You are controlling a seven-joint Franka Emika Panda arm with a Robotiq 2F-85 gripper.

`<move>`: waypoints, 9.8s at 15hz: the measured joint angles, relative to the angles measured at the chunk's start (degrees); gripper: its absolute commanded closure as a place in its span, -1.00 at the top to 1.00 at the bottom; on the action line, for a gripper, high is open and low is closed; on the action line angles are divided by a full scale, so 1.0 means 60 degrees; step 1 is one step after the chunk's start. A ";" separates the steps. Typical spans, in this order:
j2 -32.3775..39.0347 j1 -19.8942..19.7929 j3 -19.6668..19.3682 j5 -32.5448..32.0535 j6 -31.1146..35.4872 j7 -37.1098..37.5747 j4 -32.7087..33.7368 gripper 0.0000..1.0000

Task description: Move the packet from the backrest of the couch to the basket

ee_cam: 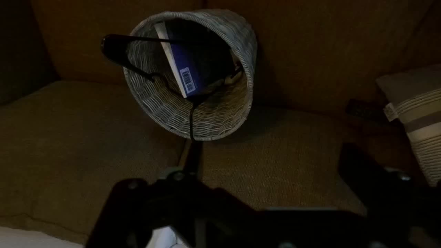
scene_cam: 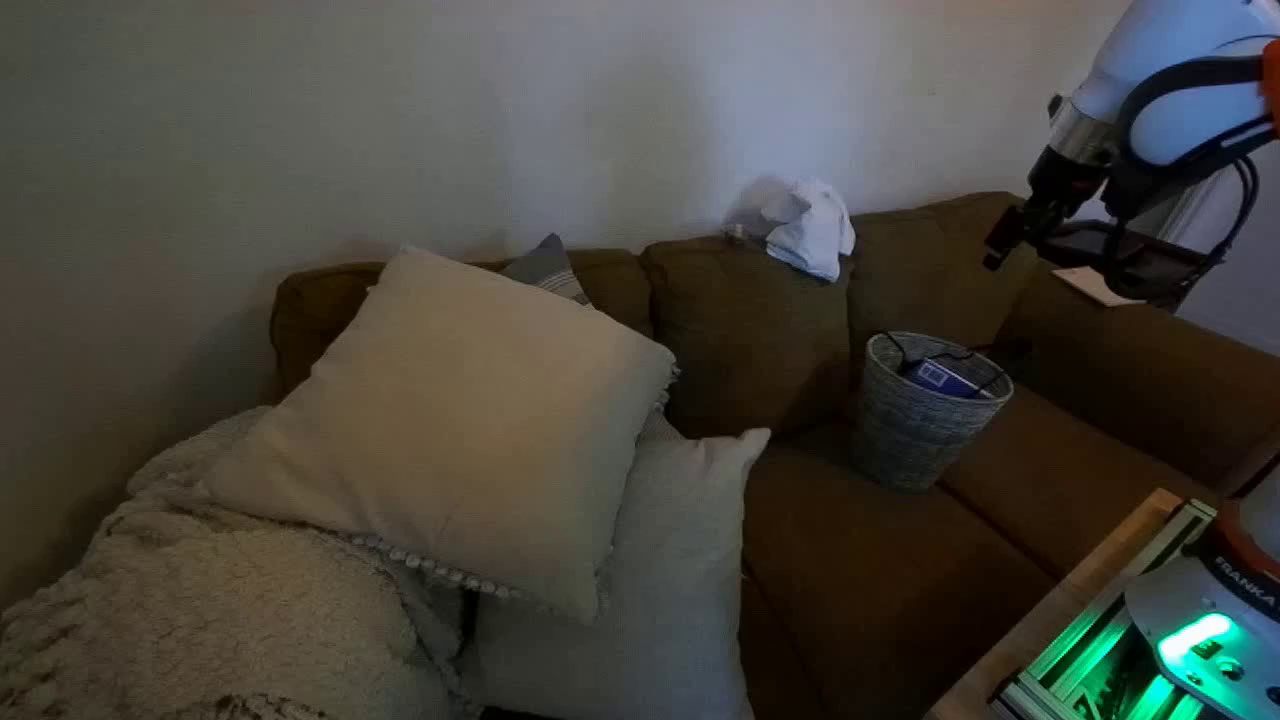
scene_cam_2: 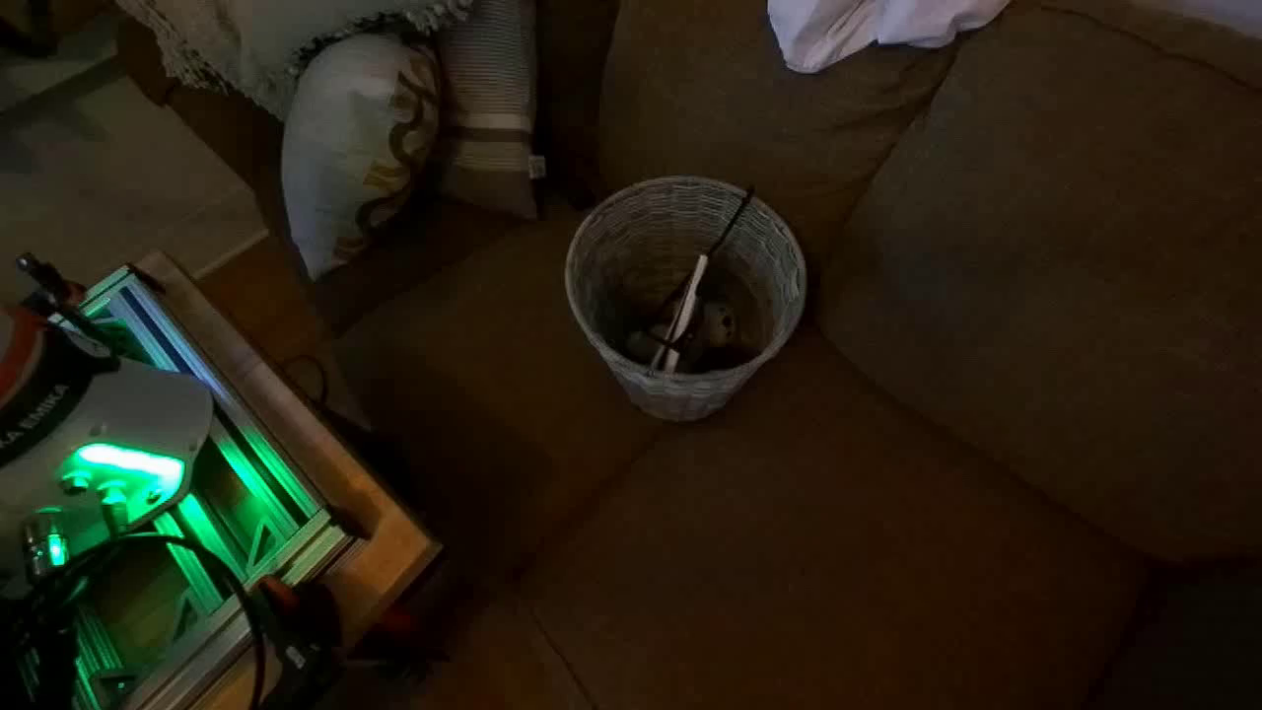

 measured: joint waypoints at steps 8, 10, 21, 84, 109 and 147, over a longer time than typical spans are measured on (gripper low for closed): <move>0.1412 0.0300 0.0230 0.1366 0.0531 0.1493 0.1271 1.00; 0.2530 0.0715 0.0190 0.2331 0.0738 0.1498 0.2237 1.00; 0.7522 0.1385 -0.0109 0.3698 0.1044 0.2269 0.8228 1.00; 1.8109 0.2999 -0.3773 0.1065 0.3867 0.6579 1.8407 -0.97; 1.6307 0.9287 -1.3321 -0.0477 0.9762 1.1427 0.9110 -0.89; 1.1881 0.5910 -0.9196 -0.7479 1.0398 0.8649 0.2056 -0.23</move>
